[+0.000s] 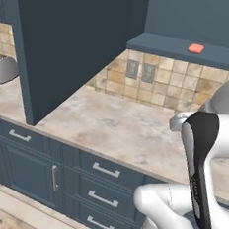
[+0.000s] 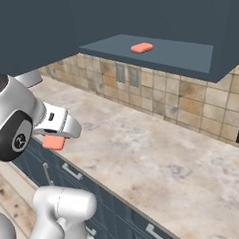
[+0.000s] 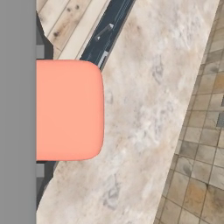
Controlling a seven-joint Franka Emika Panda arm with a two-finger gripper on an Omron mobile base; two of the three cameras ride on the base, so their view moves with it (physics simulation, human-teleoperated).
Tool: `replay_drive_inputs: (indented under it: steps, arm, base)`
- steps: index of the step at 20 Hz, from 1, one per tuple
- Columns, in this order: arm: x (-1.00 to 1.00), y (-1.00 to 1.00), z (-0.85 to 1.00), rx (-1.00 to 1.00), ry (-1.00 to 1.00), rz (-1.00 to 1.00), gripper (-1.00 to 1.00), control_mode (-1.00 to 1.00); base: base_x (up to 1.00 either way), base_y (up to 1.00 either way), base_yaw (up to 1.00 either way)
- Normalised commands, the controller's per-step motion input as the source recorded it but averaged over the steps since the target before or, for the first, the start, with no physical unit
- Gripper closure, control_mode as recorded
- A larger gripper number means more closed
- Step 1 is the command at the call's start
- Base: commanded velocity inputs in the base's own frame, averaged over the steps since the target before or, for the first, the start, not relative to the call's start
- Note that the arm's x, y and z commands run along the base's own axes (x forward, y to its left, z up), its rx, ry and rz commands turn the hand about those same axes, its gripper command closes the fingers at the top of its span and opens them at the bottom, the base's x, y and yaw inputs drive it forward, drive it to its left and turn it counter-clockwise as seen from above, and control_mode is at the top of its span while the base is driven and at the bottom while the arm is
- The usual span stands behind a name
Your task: Pick up the bar soap and bar soap from the sink, and place them back in the cabinet, and close the cabinet door.
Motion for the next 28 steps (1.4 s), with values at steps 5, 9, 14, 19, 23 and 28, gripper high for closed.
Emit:
replay_drive_inputs:
  steps: [5, 9, 14, 19, 23, 28]
  arm:
    - [0.0, 0.0, 0.0, 0.0, 0.0, 0.0, 1.0, 1.0]
    - [0.0, 0.0, 0.0, 0.0, 0.0, 0.0, 1.0, 1.0]
    - [0.0, 0.0, 0.0, 0.0, 0.0, 0.0, 1.0, 1.0]
    - [0.0, 0.0, 0.0, 0.0, 0.0, 0.0, 1.0, 1.0]
    - [0.0, 0.0, 0.0, 0.0, 0.0, 0.0, 1.0, 1.0]
    - [0.0, 0.0, 0.0, 0.0, 0.0, 0.0, 1.0, 1.0]
  base:
    - [0.0, 0.0, 0.0]
    - [0.0, 0.0, 0.02]
    - [0.0, 0.01, 0.11]
    - [0.0, 0.0, 0.13]
    - [0.0, 0.0, 0.06]
    - [0.0, 0.0, 0.05]
